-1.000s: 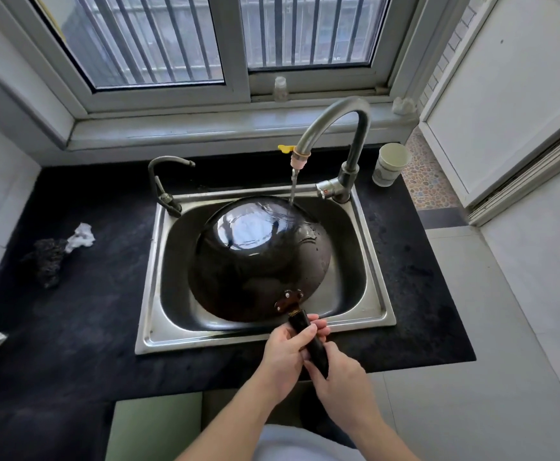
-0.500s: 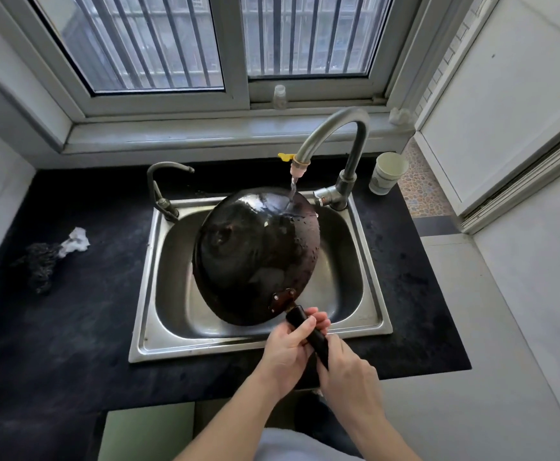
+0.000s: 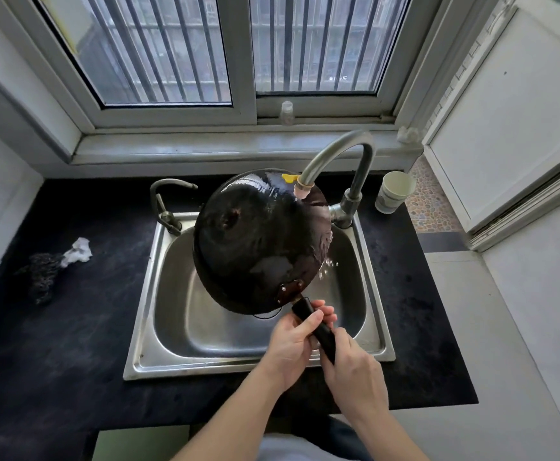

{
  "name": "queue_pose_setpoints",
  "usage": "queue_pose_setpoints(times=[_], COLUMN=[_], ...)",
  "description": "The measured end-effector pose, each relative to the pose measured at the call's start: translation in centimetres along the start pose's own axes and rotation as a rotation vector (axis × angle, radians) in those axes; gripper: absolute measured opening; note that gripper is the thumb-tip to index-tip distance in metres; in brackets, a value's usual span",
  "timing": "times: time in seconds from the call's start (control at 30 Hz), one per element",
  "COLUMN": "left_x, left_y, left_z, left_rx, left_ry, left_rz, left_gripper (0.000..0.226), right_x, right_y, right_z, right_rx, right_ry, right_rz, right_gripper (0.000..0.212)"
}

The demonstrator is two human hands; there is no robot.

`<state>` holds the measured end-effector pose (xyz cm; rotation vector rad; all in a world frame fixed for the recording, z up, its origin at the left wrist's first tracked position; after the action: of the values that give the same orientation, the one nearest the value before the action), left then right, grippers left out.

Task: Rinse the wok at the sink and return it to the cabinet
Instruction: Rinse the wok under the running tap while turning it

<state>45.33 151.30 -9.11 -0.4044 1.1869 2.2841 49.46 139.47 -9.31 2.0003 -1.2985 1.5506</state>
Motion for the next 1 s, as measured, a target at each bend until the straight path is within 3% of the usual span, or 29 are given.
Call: queue_pose_setpoints(times=[0.33, 0.53, 1.0], left_x=[-1.6, -2.4, -0.5], left_y=[-1.9, -2.9, -2.0], left_z=[1.2, 1.7, 1.2], left_rx=[-0.017, -0.015, -0.008], left_ry=[0.010, -0.009, -0.051], left_rz=[0.024, 0.029, 0.050], left_gripper=[0.022, 0.023, 0.024], right_x=[-0.7, -1.1, -0.8], right_y=[-2.9, -4.1, -2.3], right_z=[0.7, 1.1, 0.1], right_rx=[-0.021, -0.015, -0.064], right_ry=[-0.091, -0.134, -0.130], right_rz=[-0.059, -0.065, -0.124], right_gripper=[0.020, 0.029, 0.021])
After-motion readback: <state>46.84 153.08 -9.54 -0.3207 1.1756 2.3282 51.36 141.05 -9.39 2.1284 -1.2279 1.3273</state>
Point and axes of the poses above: each hand's wrist, its own y-axis away from the middle knuckle, its own x-axis out of the back of the hand, z = x × y, the point moved 2 cm from there along -y, towards the middle knuckle, and after that the axes turned 15 degrees about z, right-handed, at the moved point
